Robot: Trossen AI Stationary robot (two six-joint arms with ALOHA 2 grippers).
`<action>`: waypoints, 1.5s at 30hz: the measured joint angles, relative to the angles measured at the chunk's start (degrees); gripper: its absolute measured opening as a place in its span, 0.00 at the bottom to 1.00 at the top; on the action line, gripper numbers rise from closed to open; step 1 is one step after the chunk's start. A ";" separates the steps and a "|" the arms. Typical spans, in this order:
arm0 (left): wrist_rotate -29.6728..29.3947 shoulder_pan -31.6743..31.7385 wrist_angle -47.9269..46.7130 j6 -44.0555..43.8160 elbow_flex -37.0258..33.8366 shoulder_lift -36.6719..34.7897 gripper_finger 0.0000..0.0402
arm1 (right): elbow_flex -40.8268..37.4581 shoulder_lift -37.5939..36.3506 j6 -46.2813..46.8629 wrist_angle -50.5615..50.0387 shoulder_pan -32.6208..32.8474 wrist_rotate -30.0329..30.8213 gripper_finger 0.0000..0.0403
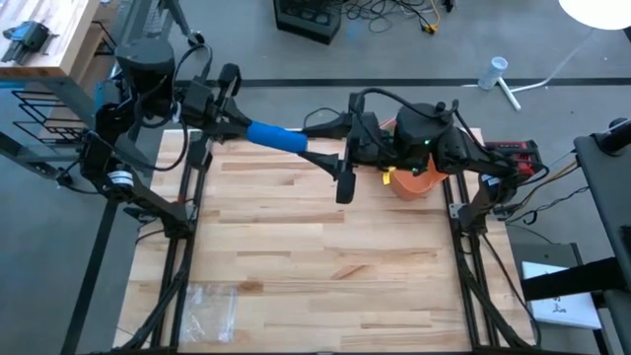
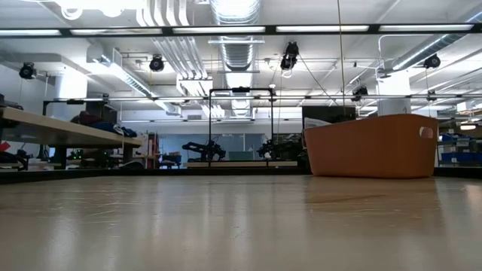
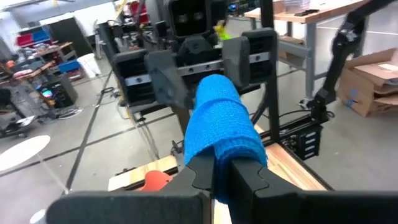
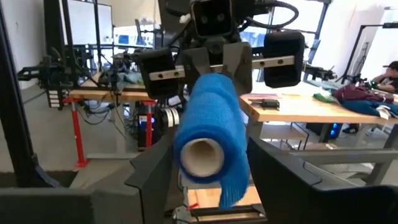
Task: Roll bandage
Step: Roll the blue bandage
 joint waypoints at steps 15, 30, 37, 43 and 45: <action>1.19 -0.07 0.75 0.28 -0.02 -0.45 0.02 | 0.04 -1.26 0.20 -0.76 0.06 0.07 0.49; 4.50 0.00 1.16 0.29 -0.02 1.75 0.02 | -0.01 0.01 0.02 -0.83 -0.37 0.64 0.45; 4.74 0.02 1.33 -1.25 0.05 2.61 0.02 | -0.01 -0.04 -0.43 -0.96 -0.33 0.96 0.22; 4.95 -0.03 0.94 -5.41 0.05 2.15 0.10 | -0.01 -0.42 -7.17 -0.55 -0.31 1.43 0.03; 3.66 0.03 0.70 -6.60 0.01 1.60 0.14 | -0.08 -0.69 -10.52 0.77 -0.28 1.57 0.04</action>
